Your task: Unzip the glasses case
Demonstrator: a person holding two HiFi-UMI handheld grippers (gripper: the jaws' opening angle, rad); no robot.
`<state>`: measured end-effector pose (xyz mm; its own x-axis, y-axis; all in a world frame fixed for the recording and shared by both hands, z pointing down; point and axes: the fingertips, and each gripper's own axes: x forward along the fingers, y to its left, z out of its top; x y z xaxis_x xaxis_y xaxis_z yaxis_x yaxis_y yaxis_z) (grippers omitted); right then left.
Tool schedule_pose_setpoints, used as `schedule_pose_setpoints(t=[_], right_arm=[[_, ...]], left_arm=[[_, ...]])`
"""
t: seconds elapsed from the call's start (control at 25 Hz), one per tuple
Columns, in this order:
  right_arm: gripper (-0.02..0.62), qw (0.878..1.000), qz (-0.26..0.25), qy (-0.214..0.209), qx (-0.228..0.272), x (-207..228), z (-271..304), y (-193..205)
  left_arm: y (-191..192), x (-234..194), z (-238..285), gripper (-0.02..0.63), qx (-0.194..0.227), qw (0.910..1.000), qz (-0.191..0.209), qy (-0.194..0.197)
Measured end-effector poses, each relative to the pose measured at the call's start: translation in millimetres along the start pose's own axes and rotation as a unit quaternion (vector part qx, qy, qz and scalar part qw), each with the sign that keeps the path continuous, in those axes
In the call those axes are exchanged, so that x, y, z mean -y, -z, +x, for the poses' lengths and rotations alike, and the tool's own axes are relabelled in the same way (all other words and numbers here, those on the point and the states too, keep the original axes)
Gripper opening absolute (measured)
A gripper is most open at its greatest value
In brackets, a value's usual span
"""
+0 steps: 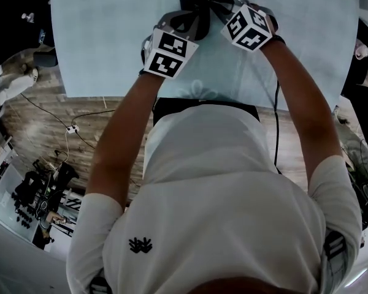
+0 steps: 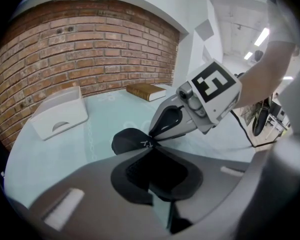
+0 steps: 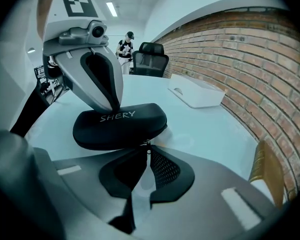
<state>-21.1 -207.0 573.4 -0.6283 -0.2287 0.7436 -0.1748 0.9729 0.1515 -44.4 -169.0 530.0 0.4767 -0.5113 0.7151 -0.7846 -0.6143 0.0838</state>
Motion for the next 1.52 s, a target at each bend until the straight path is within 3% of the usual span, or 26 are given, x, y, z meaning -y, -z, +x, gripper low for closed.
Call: schedule_pose_setpoints(t=[0.88,1.52], right_arm=[[0.023,0.996,-0.082,-0.026,-0.025,28.3,21.1,-14.2],[0.025,0.981,-0.183,-0.056,-0.037,37.7,35.0,-26.1]], left_arm=[[2.3,-2.2,-0.3,0.057,0.005,0.9996,-0.007,0.027],[3.0,-3.5,-0.6,0.057,0.006,0.9987,-0.017,0.048]])
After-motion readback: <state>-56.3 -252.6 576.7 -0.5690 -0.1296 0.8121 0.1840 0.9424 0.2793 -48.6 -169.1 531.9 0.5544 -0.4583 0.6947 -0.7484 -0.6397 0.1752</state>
